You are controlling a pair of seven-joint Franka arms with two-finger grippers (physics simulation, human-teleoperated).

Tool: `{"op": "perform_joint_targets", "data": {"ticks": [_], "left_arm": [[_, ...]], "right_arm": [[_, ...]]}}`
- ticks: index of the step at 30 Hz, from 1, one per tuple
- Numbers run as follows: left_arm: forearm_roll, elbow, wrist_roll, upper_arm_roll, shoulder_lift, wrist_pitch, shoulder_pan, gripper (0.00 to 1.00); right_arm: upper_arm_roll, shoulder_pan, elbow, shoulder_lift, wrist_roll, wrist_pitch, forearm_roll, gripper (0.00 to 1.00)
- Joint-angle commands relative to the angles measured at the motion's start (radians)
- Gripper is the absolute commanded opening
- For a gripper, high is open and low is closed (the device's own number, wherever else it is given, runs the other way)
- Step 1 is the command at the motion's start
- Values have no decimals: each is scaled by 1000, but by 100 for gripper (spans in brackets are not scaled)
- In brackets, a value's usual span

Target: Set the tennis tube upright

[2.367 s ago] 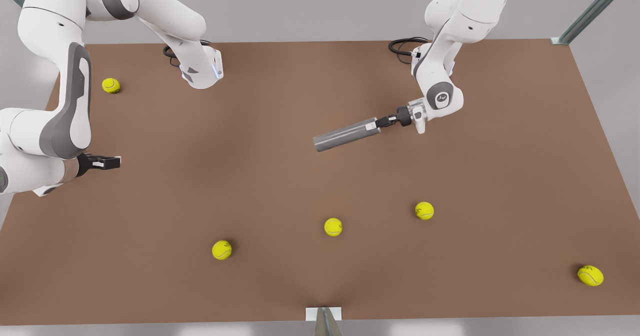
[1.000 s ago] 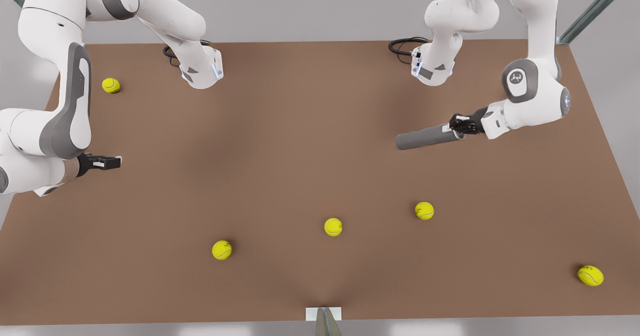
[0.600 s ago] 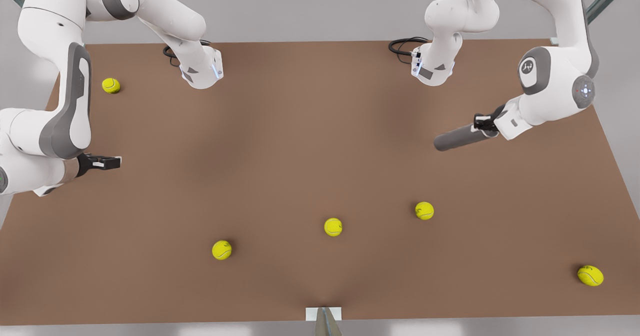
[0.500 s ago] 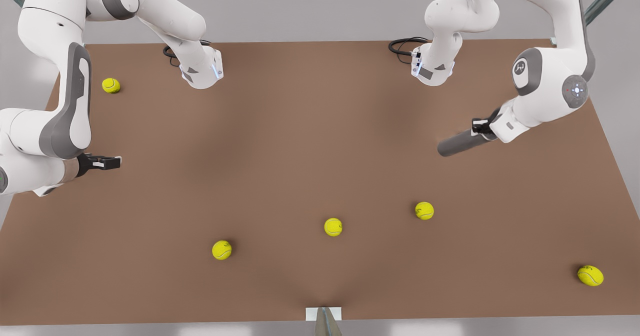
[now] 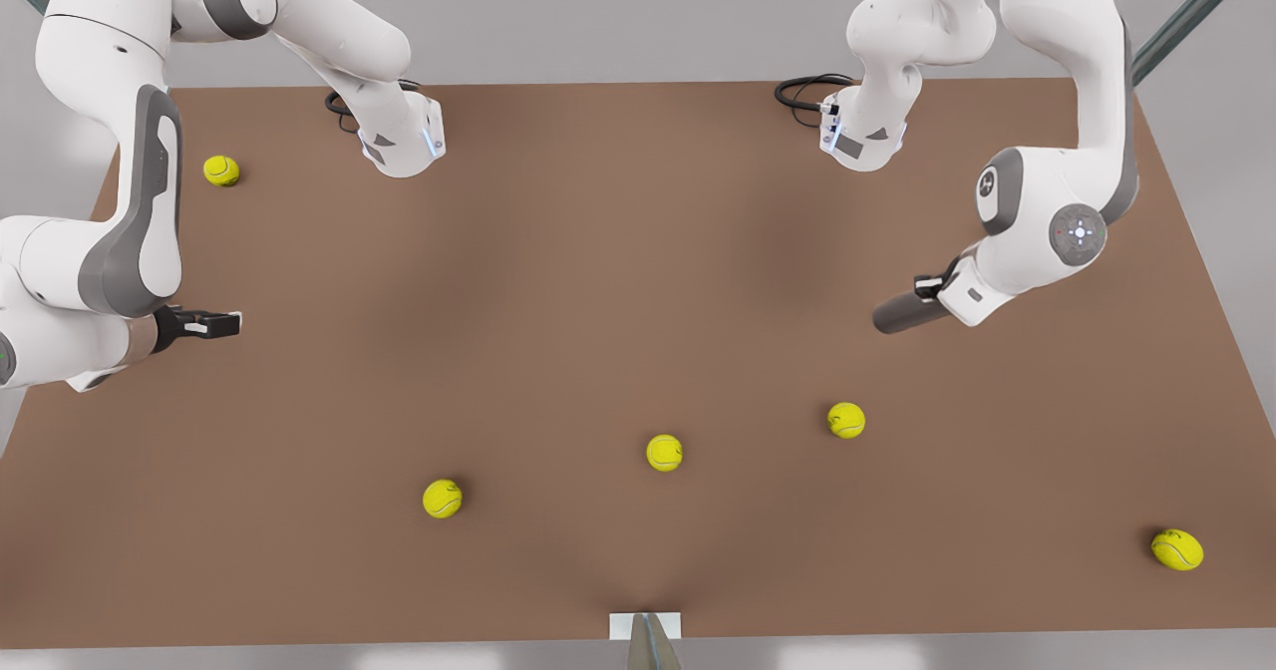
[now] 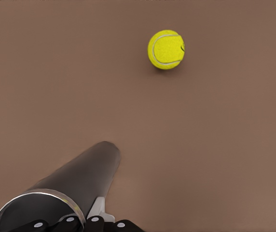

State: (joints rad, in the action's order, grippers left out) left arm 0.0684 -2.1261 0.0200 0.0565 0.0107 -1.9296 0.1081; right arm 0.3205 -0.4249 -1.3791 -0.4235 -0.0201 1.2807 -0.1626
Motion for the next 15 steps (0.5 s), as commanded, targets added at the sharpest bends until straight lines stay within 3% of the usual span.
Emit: {"op": "perform_joint_targets", "data": {"ticks": [1,15], "left_arm": [[1,0,0,0,2,0,-19,21],[5,0,35,0,54,-29,-19,21]], "right_arm": [[0,0,0,0,0,0,0,100],[0,0,-2,0,-1,0,2,100]]}}
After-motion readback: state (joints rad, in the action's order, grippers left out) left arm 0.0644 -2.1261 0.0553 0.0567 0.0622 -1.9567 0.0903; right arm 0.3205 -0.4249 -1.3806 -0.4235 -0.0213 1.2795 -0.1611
